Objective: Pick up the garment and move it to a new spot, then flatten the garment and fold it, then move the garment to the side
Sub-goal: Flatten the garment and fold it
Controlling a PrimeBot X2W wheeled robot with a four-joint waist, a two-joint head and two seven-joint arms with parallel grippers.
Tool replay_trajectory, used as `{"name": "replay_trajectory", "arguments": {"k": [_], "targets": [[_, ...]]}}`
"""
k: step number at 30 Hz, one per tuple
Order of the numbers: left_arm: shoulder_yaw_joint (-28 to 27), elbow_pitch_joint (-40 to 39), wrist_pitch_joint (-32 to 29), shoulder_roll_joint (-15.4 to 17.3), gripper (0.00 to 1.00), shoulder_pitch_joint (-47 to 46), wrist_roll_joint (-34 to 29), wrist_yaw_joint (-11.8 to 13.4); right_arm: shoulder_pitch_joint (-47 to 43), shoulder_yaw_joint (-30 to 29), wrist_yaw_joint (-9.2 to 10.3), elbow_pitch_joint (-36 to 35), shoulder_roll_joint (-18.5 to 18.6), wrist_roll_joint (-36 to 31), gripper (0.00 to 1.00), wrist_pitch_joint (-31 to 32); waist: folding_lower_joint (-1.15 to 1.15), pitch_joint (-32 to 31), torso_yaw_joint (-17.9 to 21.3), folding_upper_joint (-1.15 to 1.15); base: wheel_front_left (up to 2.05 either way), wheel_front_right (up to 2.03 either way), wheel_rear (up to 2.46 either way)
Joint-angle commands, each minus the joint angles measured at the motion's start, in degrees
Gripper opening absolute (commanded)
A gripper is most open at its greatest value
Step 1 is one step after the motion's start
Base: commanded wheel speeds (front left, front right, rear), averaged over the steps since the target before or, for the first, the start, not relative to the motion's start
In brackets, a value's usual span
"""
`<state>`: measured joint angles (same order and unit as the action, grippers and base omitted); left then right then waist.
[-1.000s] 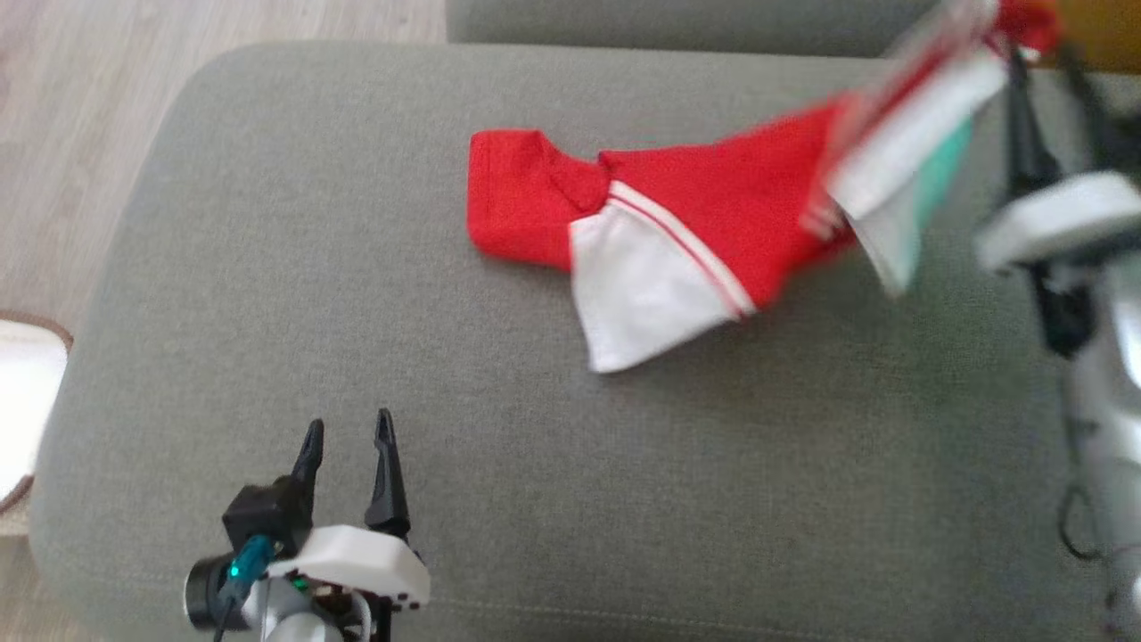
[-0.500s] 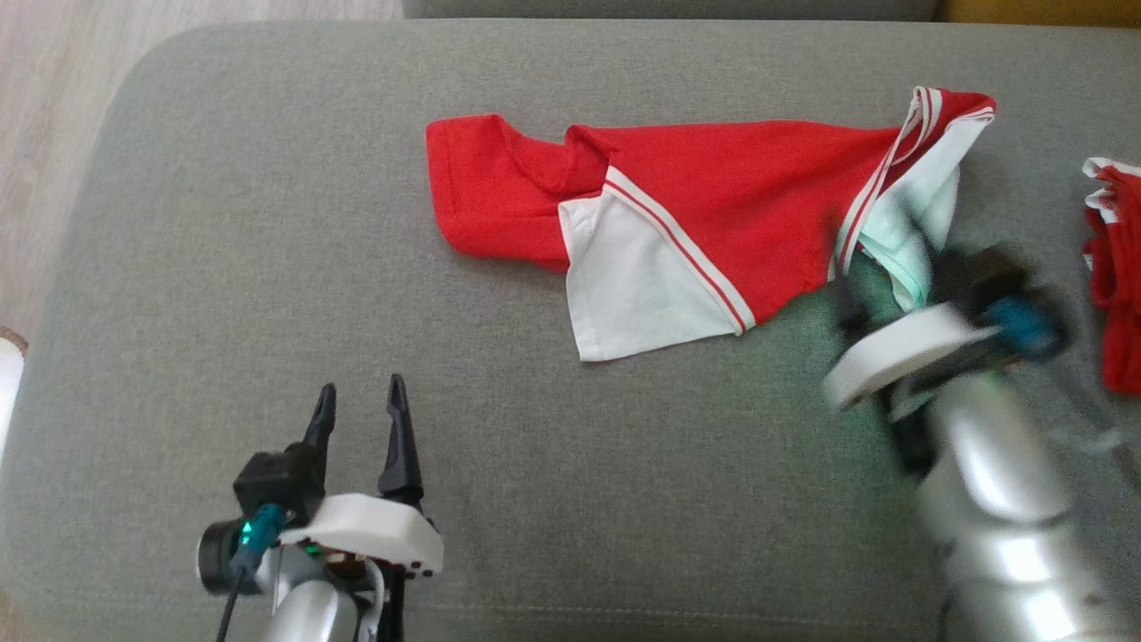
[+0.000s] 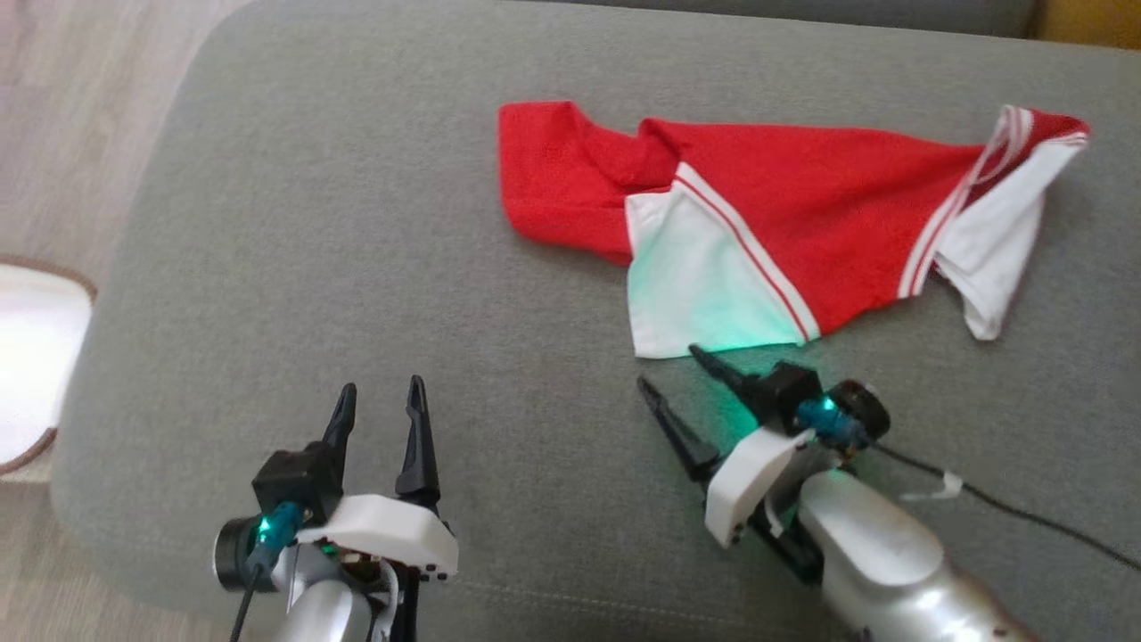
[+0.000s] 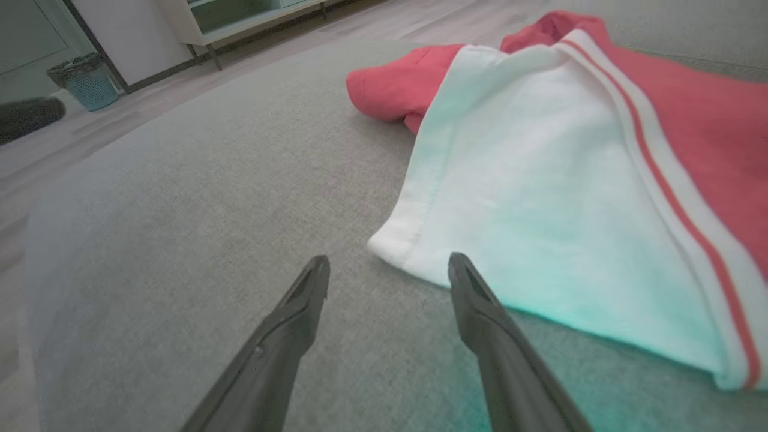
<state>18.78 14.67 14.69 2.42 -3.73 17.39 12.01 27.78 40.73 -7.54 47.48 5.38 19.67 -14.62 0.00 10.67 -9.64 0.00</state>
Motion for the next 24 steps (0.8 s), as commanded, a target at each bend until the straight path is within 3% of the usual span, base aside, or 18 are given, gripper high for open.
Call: {"name": "replay_trajectory", "arguments": {"k": [1,8,9,10,13,17,24], "targets": [[-1.54,-1.62,0.31,0.46,1.0,-0.84,0.05,0.04,2.95,0.37,0.05,-1.14,-0.28,0.36,1.0,-0.38,0.0,0.6,-1.11,0.0,0.0,0.0,0.0],[-1.3,-2.13,0.31,0.46,1.0,-0.92,-0.21,0.07,4.7,-0.01,0.05,2.36,0.02,-1.55,1.0,-0.38,0.0,2.04,-2.79,0.0,0.0,0.0,0.0],[-1.24,-2.18,0.31,0.46,1.0,-1.01,-0.21,0.09,4.7,0.17,0.05,3.19,-0.12,-1.38,0.31,-0.38,0.0,2.22,-2.9,0.0,0.0,0.0,0.0],[-1.19,-2.2,0.31,0.46,1.0,-1.11,-0.21,0.12,4.78,0.34,0.05,4.13,-0.26,-1.15,0.0,-0.38,0.0,2.35,-2.95,0.0,0.0,0.0,0.0],[-1.12,-2.06,0.31,0.46,1.0,-1.55,-0.09,0.31,5.32,0.79,0.05,6.11,-0.49,-0.55,0.0,-0.38,0.0,2.65,-2.71,0.0,0.0,0.0,0.0],[-1.43,-2.2,0.31,0.46,1.0,-2.06,-0.23,0.57,5.34,-0.51,0.05,3.45,1.1,-0.94,0.0,-0.38,0.0,2.53,-1.08,0.0,0.0,0.0,0.0],[-2.92,-1.91,0.31,0.46,1.0,-1.66,-0.36,-0.14,-1.36,-10.55,0.05,-7.49,6.97,-2.14,0.0,-0.38,0.0,-0.08,3.85,0.0,0.0,0.0,0.0]]}}
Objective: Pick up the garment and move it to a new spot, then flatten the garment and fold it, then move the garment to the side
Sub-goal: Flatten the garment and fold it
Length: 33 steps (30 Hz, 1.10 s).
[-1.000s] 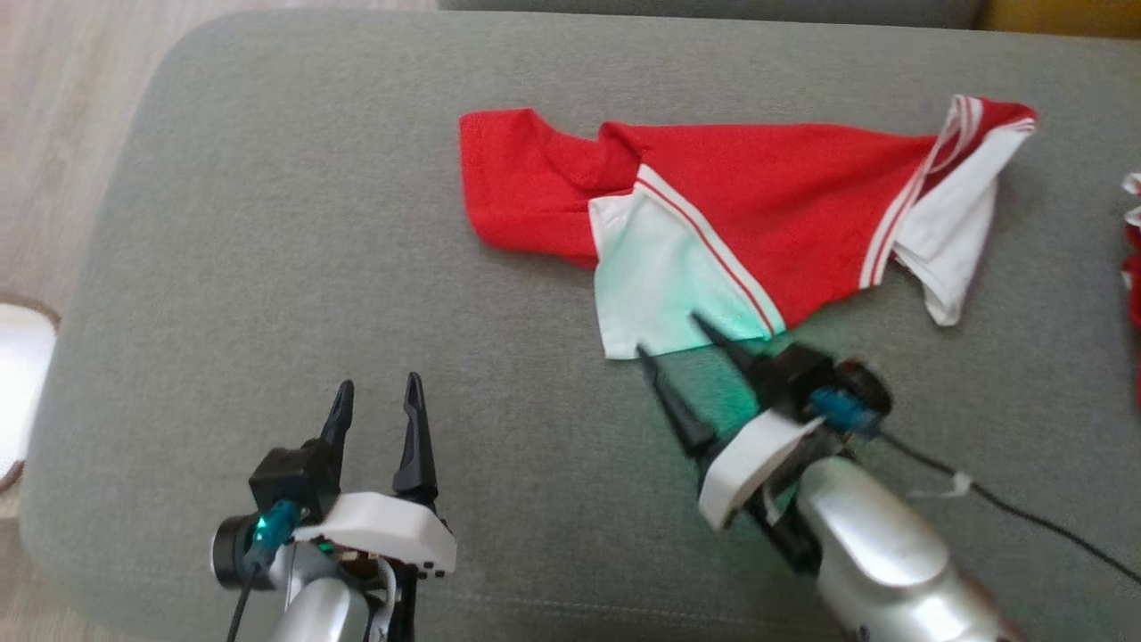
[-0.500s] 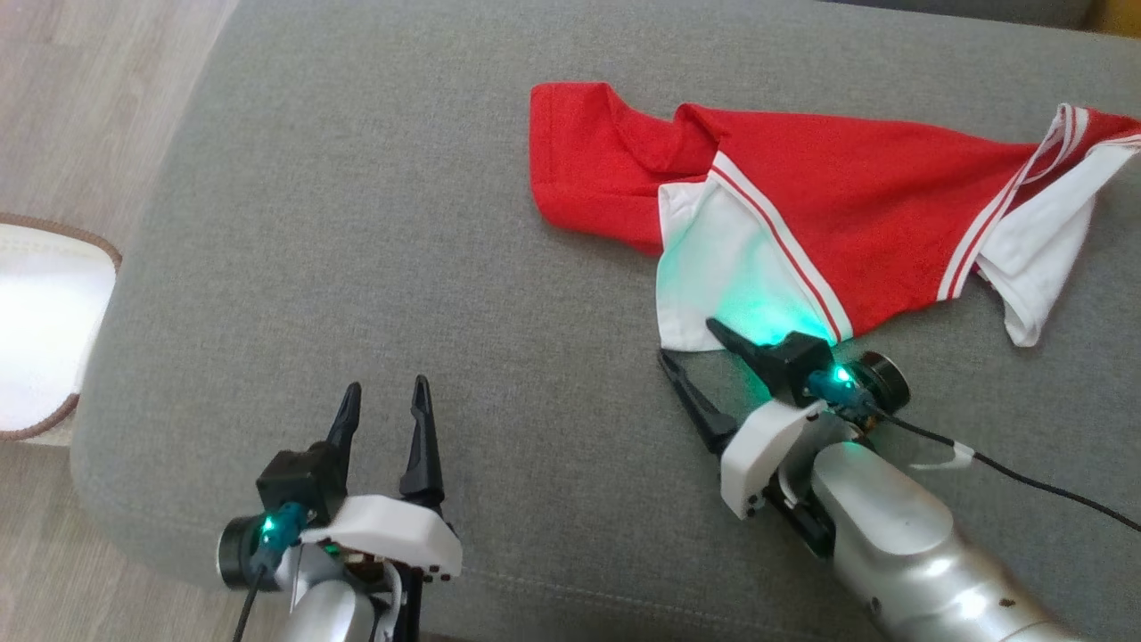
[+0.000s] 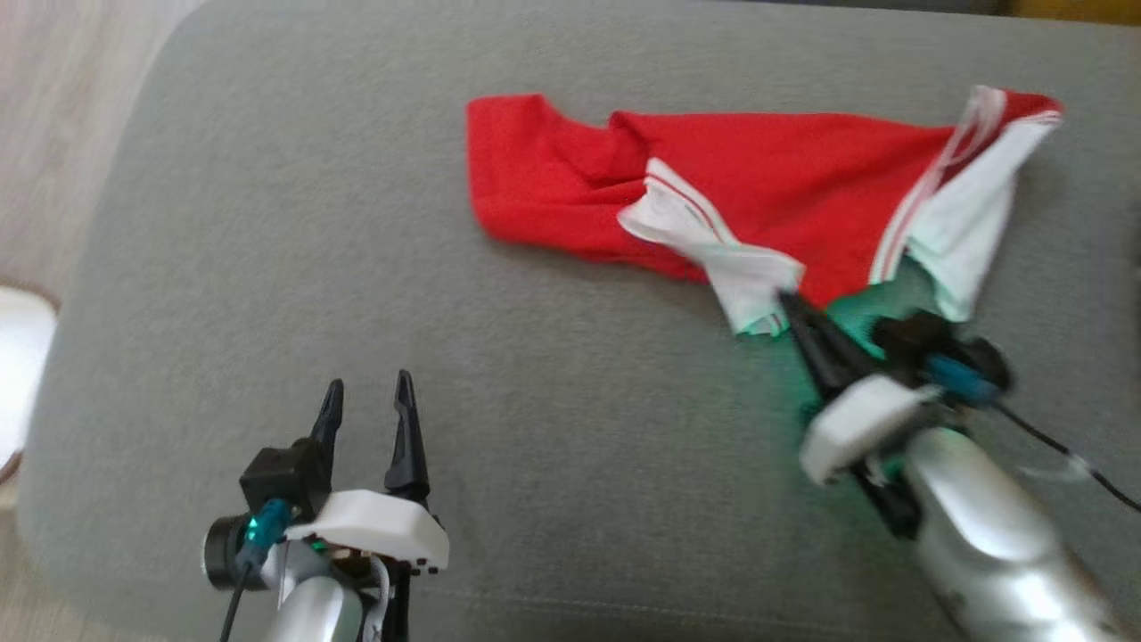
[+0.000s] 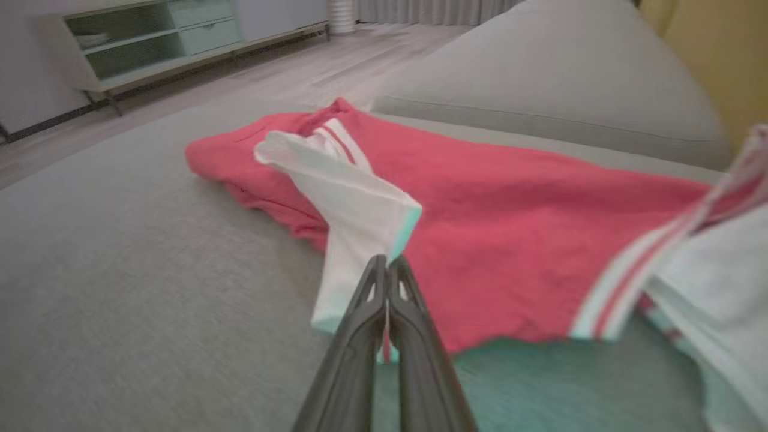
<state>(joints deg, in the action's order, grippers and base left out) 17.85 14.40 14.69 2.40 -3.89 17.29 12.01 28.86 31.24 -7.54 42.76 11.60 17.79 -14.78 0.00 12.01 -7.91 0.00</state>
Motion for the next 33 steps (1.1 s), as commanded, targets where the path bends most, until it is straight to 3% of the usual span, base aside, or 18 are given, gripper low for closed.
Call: {"name": "replay_trajectory", "arguments": {"k": [1,5,13,21,25,26,33], "targets": [[-2.07,-1.51,0.31,0.48,1.0,-1.51,-0.1,-0.24,-3.86,-2.94,0.05,-4.52,1.86,-0.57,0.0,-0.22,0.0,-1.87,2.89,0.0,0.0,0.0,0.0],[-2.59,-1.36,0.31,0.48,1.0,-1.56,0.22,-0.34,-9.78,-9.71,0.05,-10.69,5.61,-1.78,0.0,-0.22,0.0,-3.84,6.08,0.0,0.0,0.0,0.0],[-3.77,-0.87,0.31,0.48,1.0,-1.01,0.61,-0.49,-18.24,-19.0,0.05,-18.41,8.68,-6.42,0.0,-0.22,0.0,-5.07,10.45,0.0,0.0,0.0,0.0],[-4.86,-0.4,0.31,0.48,1.0,-1.34,0.21,-0.77,-19.2,-27.55,0.05,-27.15,9.23,-13.32,0.0,-0.22,0.0,-4.52,11.4,0.0,0.0,0.0,0.0],[-5.19,-0.2,0.31,0.48,1.0,-1.23,0.22,-0.76,-19.83,-26.71,0.05,-30.15,8.44,-17.54,0.0,-0.22,0.0,-4.43,11.68,0.0,0.0,0.0,0.0],[-5.18,-0.15,0.31,0.48,1.0,-1.23,0.32,-0.72,-20.51,-25.7,0.05,-28.59,8.14,-17.69,1.0,-0.22,0.0,-4.4,11.72,0.0,0.0,0.0,0.0],[-4.31,0.23,0.31,0.48,1.0,-3.7,0.97,-0.39,-21.1,-23.57,0.05,-22.24,5.78,-16.08,1.0,-0.22,0.0,-2.69,12.48,0.0,0.0,0.0,0.0]]}}
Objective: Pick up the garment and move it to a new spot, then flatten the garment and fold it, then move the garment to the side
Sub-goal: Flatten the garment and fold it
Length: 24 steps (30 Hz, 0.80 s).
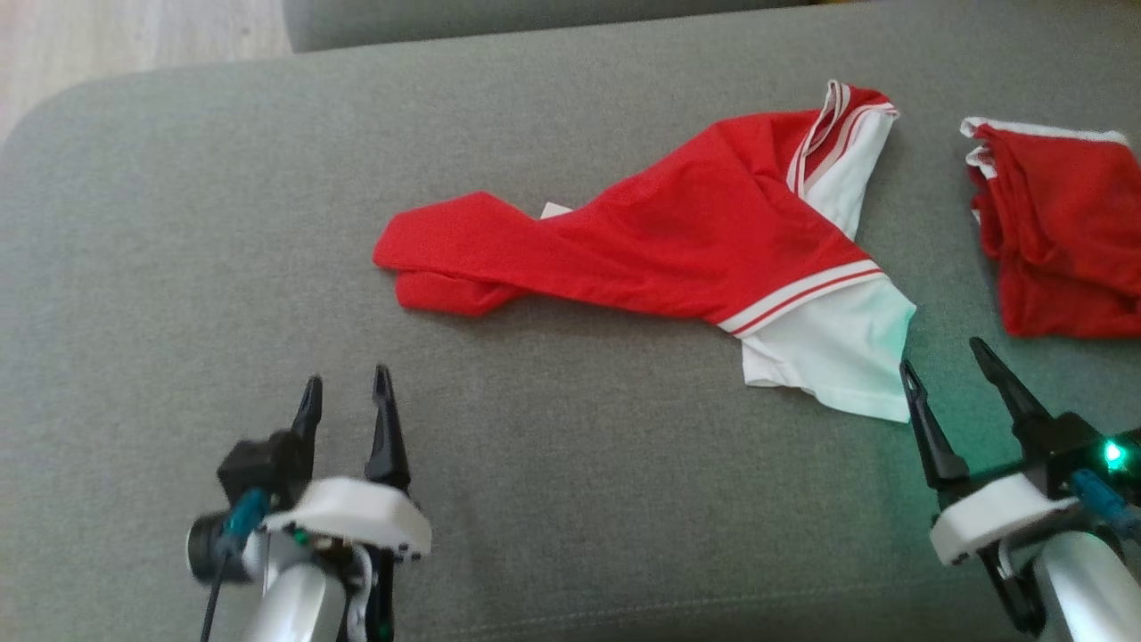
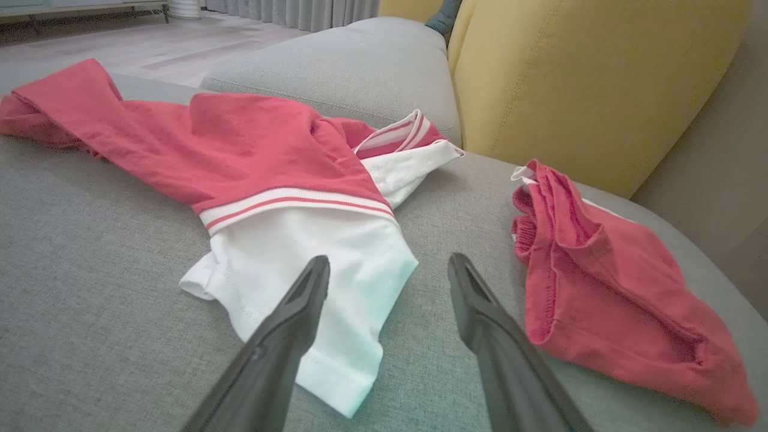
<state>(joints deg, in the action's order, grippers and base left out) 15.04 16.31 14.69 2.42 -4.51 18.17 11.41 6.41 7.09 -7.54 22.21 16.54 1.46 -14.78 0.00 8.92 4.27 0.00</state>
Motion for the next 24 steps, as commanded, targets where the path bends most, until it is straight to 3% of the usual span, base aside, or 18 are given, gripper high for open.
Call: {"name": "replay_trajectory", "arguments": {"k": [1,9,14,24], "targets": [[-1.31,-1.57,0.31,0.45,1.0,-3.89,0.03,0.11,1.59,0.57,0.05,-1.8,0.43,0.59,1.0,-0.22,0.0,0.87,0.55,0.0,0.0,0.0,0.0],[-1.52,2.66,0.31,0.45,1.0,-15.28,0.03,-1.35,7.27,2.48,0.05,-4.59,-3.47,3.24,1.0,-0.22,0.0,5.56,3.35,0.0,0.0,0.0,0.0],[-3.88,10.77,0.31,0.45,1.0,-23.83,0.16,-2.33,11.81,5.61,0.05,-4.78,-5.74,3.77,1.0,-0.22,0.0,8.84,5.22,0.0,0.0,0.0,0.0],[-9.91,26.34,0.31,0.62,1.0,-31.02,-2.92,-0.79,13.82,5.22,0.05,-5.11,-5.98,4.78,1.0,-0.22,0.0,12.37,6.96,0.0,0.0,0.0,0.0]]}}
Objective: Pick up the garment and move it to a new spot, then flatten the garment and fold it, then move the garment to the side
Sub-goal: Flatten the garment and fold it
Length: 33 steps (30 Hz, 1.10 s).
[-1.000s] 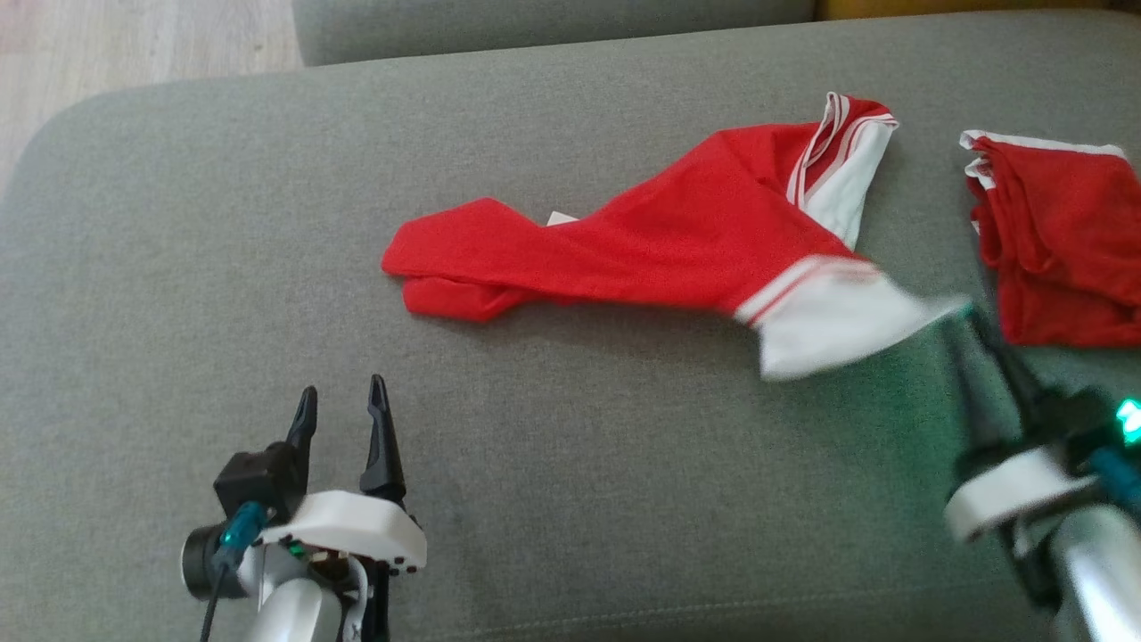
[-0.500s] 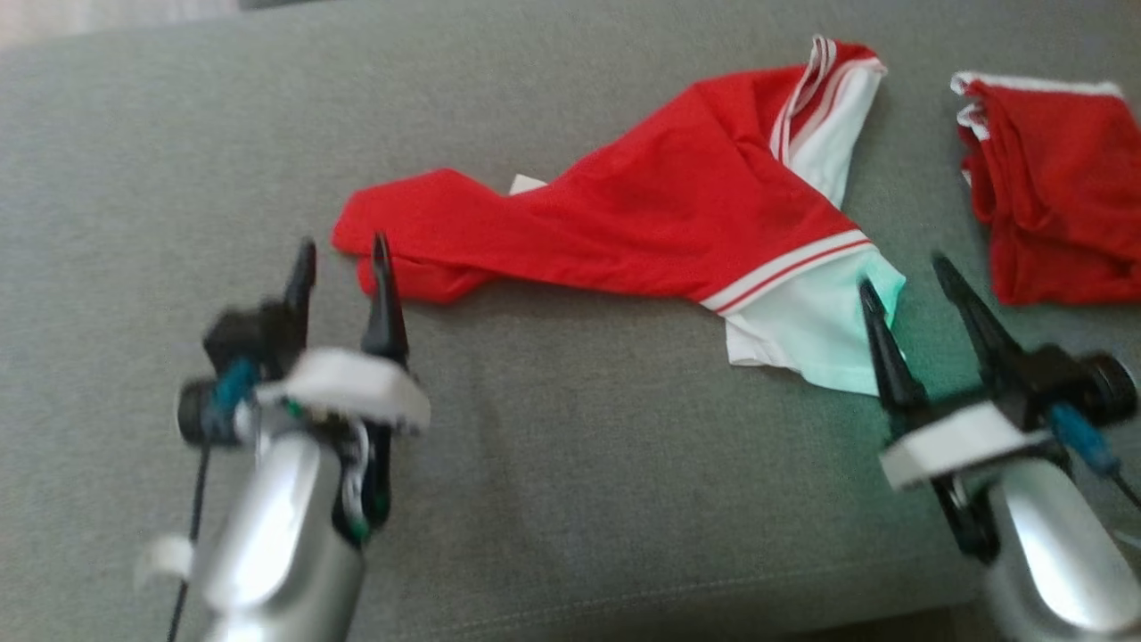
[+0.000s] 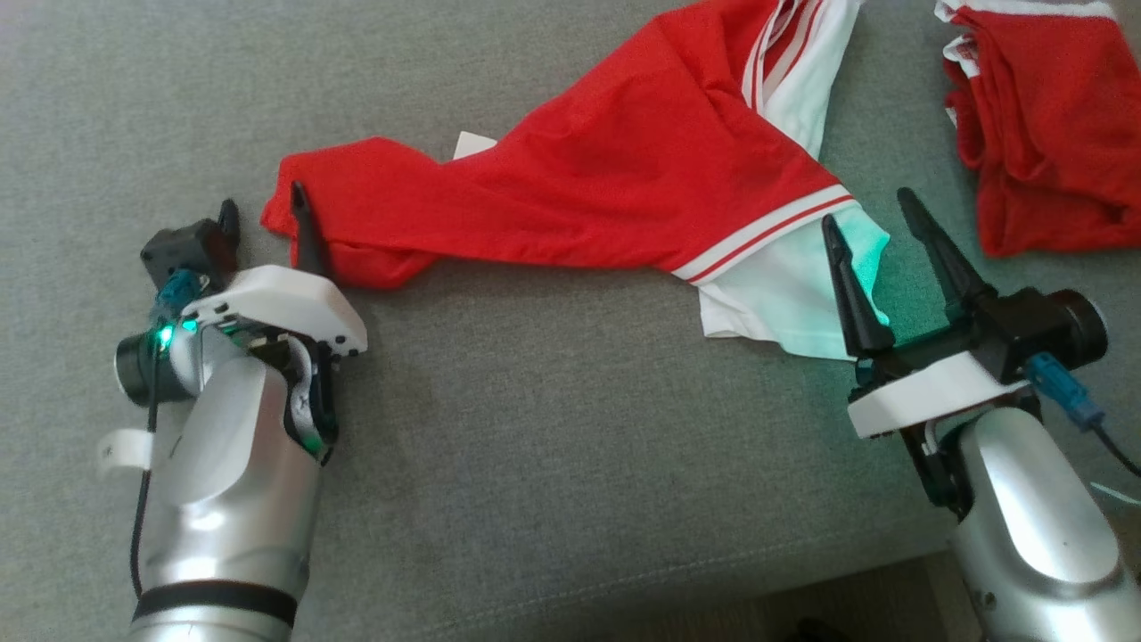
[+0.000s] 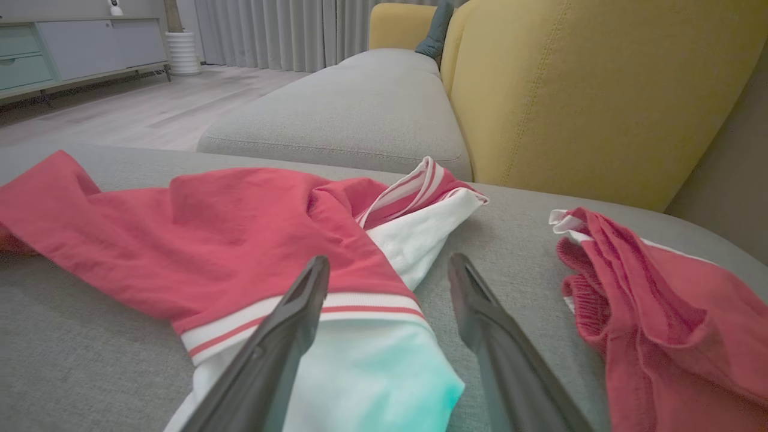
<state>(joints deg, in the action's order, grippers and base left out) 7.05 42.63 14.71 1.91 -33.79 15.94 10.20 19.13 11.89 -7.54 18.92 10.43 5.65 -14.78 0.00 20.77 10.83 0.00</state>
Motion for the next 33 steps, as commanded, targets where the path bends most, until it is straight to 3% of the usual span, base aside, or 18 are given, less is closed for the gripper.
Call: {"name": "replay_trajectory", "arguments": {"k": [1,8,9,10,11,12,16,26,33], "targets": [[-1.92,0.01,0.29,1.13,1.0,-1.74,-0.69,0.42,1.11,0.42,0.05,-1.82,0.13,0.58,1.0,-0.22,0.0,0.52,0.41,0.0,0.0,0.0,0.0],[-2.0,5.39,0.29,1.06,1.0,-1.91,-2.22,0.12,1.35,0.11,0.05,-1.99,-0.01,0.77,1.0,-0.22,0.0,0.87,0.63,0.0,0.0,0.0,0.0],[-1.82,6.28,0.29,1.05,0.93,-1.75,-2.27,-0.03,1.42,0.08,0.05,-1.95,-0.03,0.79,1.0,-0.22,0.0,0.73,0.61,0.0,0.0,0.0,0.0],[-1.63,6.93,0.29,1.03,0.39,-1.68,-2.29,-0.23,1.45,0.06,0.05,-1.88,-0.05,0.8,1.0,-0.22,0.0,0.54,0.56,0.0,0.0,0.0,0.0],[-1.39,7.35,0.29,1.02,0.09,-1.62,-2.38,-0.39,1.46,0.07,0.05,-1.81,-0.05,0.79,1.0,-0.22,0.0,0.33,0.49,0.0,0.0,0.0,0.0],[-1.18,7.69,0.29,1.01,0.0,-1.52,-2.43,-0.47,1.48,0.08,0.05,-1.75,-0.05,0.79,1.0,-0.22,0.0,0.14,0.41,0.0,0.0,0.0,0.0],[-0.83,6.72,0.29,0.99,0.0,-0.97,-1.31,-0.6,1.36,0.04,0.05,-1.51,-0.2,0.88,1.0,-0.22,0.0,-0.97,-0.14,0.0,0.0,0.0,0.0],[-2.53,-13.98,0.29,0.98,0.0,7.9,-2.17,-0.25,-1.06,-0.45,0.05,0.91,-1.52,0.65,1.0,-0.22,0.0,-7.83,-4.72,0.0,0.0,0.0,0.0],[-2.99,-18.45,0.29,0.98,0.0,16.45,-0.1,0.5,-2.84,0.26,0.05,2.7,-3.17,0.64,1.0,-0.22,0.0,-12.41,-6.99,0.0,0.0,0.0,0.0]]}}
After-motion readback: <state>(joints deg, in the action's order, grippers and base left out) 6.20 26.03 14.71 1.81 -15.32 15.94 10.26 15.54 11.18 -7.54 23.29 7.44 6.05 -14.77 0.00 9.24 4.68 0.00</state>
